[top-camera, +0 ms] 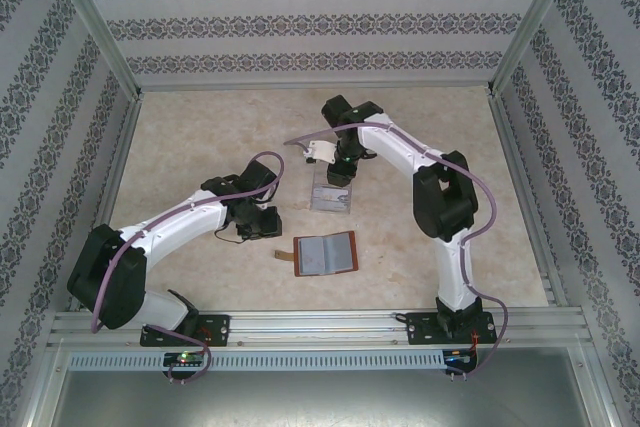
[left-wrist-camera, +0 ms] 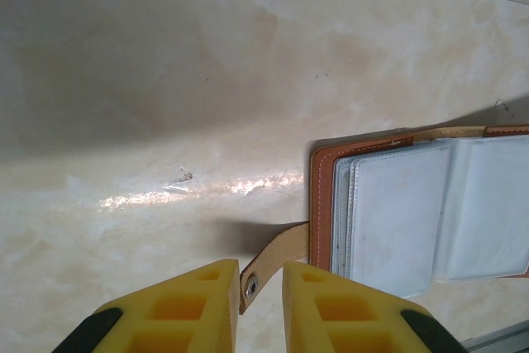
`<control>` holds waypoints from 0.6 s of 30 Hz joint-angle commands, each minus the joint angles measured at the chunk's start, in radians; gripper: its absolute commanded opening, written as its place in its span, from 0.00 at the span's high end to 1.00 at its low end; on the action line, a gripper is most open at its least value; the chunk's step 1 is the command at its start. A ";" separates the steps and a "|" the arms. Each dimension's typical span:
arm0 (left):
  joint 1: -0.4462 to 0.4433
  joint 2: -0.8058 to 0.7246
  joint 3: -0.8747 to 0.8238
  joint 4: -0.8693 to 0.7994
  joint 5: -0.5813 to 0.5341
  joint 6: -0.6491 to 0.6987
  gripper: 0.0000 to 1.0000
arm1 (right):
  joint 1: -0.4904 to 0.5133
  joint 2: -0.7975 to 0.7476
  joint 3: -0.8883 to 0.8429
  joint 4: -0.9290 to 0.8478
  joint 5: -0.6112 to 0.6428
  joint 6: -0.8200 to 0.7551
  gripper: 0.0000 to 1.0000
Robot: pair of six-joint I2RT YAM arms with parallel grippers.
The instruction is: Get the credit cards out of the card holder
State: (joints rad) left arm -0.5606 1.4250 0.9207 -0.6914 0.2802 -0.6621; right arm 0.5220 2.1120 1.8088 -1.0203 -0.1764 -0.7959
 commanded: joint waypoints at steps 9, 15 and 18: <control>0.009 0.011 0.003 0.010 0.006 0.001 0.77 | 0.019 -0.045 -0.045 -0.007 -0.099 0.018 0.67; 0.010 0.016 0.004 0.012 0.012 0.002 0.77 | 0.019 0.004 -0.032 -0.018 -0.089 0.021 0.68; 0.009 0.018 0.004 0.010 0.011 0.002 0.77 | 0.018 0.022 -0.026 -0.021 -0.085 0.021 0.70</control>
State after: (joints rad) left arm -0.5606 1.4319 0.9207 -0.6888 0.2840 -0.6621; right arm 0.5331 2.1048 1.7771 -1.0130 -0.2367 -0.7834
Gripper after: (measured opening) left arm 0.227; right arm 0.306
